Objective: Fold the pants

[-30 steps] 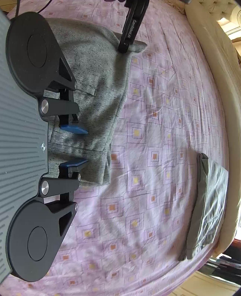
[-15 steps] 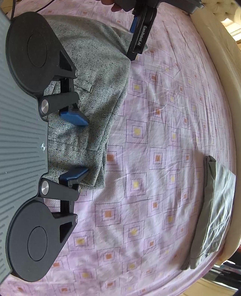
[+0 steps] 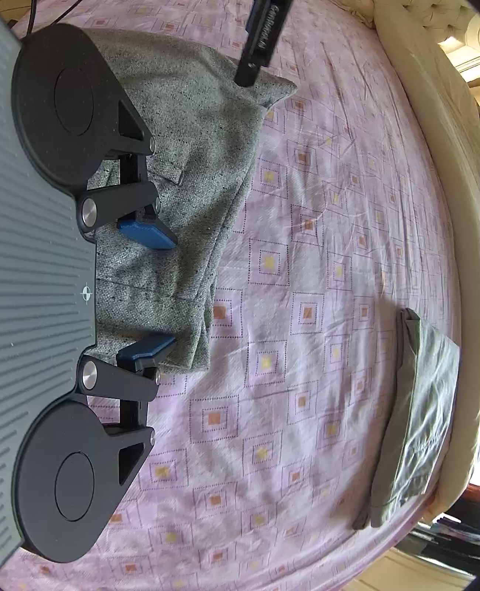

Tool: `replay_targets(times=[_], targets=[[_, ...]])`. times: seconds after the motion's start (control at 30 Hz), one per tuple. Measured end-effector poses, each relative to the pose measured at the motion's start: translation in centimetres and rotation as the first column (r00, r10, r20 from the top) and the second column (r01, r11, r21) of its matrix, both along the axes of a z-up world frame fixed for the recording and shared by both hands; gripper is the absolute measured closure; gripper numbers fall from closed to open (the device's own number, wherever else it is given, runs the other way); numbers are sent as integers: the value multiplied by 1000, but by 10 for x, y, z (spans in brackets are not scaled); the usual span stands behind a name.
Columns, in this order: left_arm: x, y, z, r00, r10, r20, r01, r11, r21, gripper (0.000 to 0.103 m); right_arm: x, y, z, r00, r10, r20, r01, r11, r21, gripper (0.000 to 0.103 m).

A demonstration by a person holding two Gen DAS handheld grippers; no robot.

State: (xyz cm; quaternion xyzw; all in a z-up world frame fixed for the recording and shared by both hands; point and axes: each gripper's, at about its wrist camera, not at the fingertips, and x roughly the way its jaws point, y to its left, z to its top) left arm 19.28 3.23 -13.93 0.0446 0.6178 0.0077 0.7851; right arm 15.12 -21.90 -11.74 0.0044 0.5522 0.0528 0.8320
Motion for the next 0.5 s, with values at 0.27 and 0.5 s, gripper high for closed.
replay_targets(times=[0.27, 0.5], targets=[[-63, 6, 14, 997, -57, 53, 59, 998, -35, 12, -43, -17, 20, 993, -42, 107, 34, 997, 76, 52], [-97, 11, -15, 999, -40, 2, 40, 997, -63, 11, -60, -38, -11, 995, -101, 1, 100, 982, 158, 48]])
